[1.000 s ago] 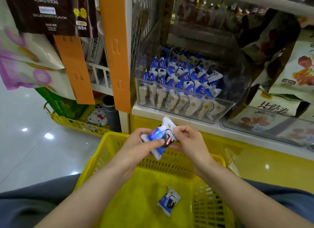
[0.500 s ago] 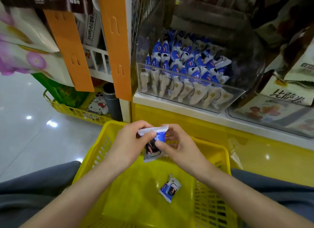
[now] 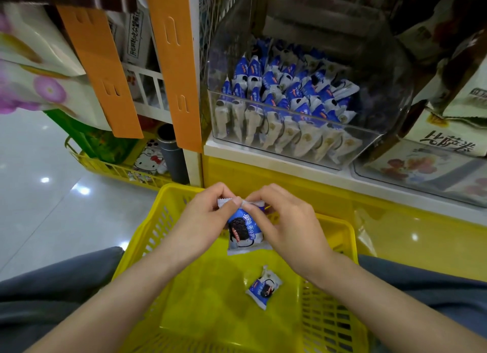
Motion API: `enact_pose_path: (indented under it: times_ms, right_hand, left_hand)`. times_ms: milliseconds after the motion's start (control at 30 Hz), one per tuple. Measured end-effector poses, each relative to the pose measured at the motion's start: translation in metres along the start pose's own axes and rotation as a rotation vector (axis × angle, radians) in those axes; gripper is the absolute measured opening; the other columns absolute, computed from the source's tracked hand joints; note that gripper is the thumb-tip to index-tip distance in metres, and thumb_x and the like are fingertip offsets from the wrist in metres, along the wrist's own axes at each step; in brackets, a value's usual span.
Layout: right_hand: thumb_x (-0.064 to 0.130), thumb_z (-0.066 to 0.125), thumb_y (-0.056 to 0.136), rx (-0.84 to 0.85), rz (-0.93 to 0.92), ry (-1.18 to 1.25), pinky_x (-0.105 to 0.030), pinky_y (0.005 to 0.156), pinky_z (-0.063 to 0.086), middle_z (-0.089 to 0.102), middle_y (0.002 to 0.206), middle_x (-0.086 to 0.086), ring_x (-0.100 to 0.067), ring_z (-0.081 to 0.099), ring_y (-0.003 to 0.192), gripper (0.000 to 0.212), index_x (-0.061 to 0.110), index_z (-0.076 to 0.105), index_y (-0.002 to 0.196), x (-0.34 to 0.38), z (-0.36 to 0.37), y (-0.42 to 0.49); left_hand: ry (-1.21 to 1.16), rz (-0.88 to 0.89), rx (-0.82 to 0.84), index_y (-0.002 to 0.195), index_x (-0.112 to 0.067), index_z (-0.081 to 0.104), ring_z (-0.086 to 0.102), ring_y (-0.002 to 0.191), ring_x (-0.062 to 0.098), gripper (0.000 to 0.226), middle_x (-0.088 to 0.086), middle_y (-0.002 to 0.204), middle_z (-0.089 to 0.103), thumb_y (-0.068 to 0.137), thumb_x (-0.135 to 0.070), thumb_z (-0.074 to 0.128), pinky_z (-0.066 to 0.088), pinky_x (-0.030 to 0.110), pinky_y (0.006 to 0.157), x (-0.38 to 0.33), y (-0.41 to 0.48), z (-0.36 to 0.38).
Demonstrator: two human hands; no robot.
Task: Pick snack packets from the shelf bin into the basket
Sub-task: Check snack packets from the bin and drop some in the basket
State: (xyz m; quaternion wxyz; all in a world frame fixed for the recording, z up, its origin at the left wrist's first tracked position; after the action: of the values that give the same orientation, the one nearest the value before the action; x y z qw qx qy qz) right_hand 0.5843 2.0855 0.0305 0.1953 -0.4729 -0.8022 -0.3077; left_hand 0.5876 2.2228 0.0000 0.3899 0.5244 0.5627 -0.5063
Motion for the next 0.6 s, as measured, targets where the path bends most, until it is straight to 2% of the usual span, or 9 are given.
enact_pose_path:
  times_ms: [100,133,167,233,300,367,467,533,600]
  right_hand:
    - [0.026,0.062,0.087,-0.059,0.173,0.118,-0.018,0.060,0.046,0.062,0.074,0.013,-0.003,0.058,0.072,0.007,0.026,0.062,0.079,-0.008,-0.002,0.004]
    - [0.023,0.063,0.086,-0.091,0.264,0.190,-0.016,0.059,0.045,0.062,0.071,0.013,-0.002,0.059,0.070,0.013,0.029,0.059,0.075,-0.012,-0.002,0.005]
    - [0.021,0.063,0.086,-0.112,0.357,0.263,-0.019,0.058,0.048,0.063,0.070,0.012,-0.005,0.060,0.067,0.017,0.031,0.057,0.073,-0.016,-0.002,0.006]
    - [0.017,0.061,0.087,-0.125,0.508,0.407,-0.030,0.054,0.053,0.064,0.070,0.004,-0.015,0.062,0.063,0.017,0.026,0.057,0.072,-0.023,-0.001,0.007]
    - [0.015,0.058,0.089,-0.113,0.612,0.517,-0.025,0.045,0.051,0.062,0.071,-0.001,-0.008,0.061,0.056,0.015,0.018,0.057,0.074,-0.027,0.000,0.007]
    - [0.015,0.057,0.090,-0.078,0.689,0.662,-0.018,0.044,0.049,0.061,0.075,-0.004,-0.001,0.059,0.052,0.011,0.012,0.058,0.079,-0.026,0.004,0.006]
    - [0.019,0.055,0.091,0.000,0.705,0.894,-0.017,0.055,0.053,0.065,0.091,-0.010,-0.003,0.065,0.068,0.018,0.003,0.061,0.097,-0.020,0.010,0.003]
    - [0.017,0.055,0.090,0.047,0.635,0.890,-0.019,0.066,0.055,0.066,0.101,-0.009,-0.008,0.065,0.081,0.022,0.003,0.060,0.107,-0.015,0.010,0.003]
    - [0.014,0.058,0.088,0.071,0.553,0.797,-0.023,0.077,0.055,0.066,0.106,-0.004,-0.010,0.063,0.088,0.021,0.010,0.061,0.109,-0.011,0.008,0.005]
  left_hand:
    - [-0.024,-0.003,-0.070,0.078,-0.022,0.049,0.055,0.070,0.016,0.016,0.001,0.076,0.059,0.090,-0.014,0.055,0.044,0.032,0.063,0.000,0.001,0.001]
    - [-0.027,0.006,-0.104,0.081,-0.025,0.047,0.057,0.073,0.014,0.017,-0.002,0.083,0.059,0.089,-0.014,0.056,0.046,0.028,0.064,-0.001,0.001,0.001]
    - [-0.002,0.026,-0.138,0.083,-0.027,0.046,0.057,0.074,0.011,0.019,-0.006,0.088,0.058,0.088,-0.013,0.058,0.047,0.022,0.064,-0.002,0.000,-0.001]
    - [0.119,0.096,-0.188,0.086,-0.026,0.047,0.056,0.078,0.005,0.020,-0.008,0.094,0.056,0.087,-0.010,0.059,0.042,0.010,0.058,-0.006,-0.001,-0.004]
    - [0.249,0.189,-0.175,0.090,-0.023,0.052,0.055,0.081,0.002,0.018,-0.007,0.095,0.057,0.087,-0.006,0.058,0.040,0.007,0.059,-0.012,-0.002,-0.003]
    - [0.280,0.243,-0.114,0.089,-0.024,0.057,0.056,0.077,0.001,0.017,-0.007,0.091,0.061,0.090,-0.008,0.054,0.042,0.009,0.060,-0.016,-0.004,0.001]
    - [0.143,0.172,-0.027,0.092,-0.033,0.056,0.058,0.071,0.003,0.010,-0.009,0.089,0.064,0.093,-0.025,0.050,0.047,0.016,0.056,-0.015,-0.007,0.007]
    - [0.064,0.098,-0.018,0.095,-0.035,0.054,0.059,0.079,0.003,0.007,-0.012,0.095,0.063,0.090,-0.030,0.053,0.047,0.017,0.064,-0.012,-0.005,0.008]
    - [-0.026,0.057,-0.018,0.096,-0.033,0.051,0.059,0.081,-0.001,0.011,-0.012,0.098,0.061,0.089,-0.026,0.055,0.049,0.016,0.068,-0.010,-0.003,0.008]
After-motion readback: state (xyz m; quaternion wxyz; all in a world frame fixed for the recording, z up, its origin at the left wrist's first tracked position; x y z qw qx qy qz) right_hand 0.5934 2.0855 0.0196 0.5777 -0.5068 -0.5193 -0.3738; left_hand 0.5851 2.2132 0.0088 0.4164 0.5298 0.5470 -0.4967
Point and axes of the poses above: each hand's wrist, its own y-axis towards the middle knuckle, its own z-axis out of the palm, x = y × z, the point moved 4 cm from there along y, towards the middle knuckle
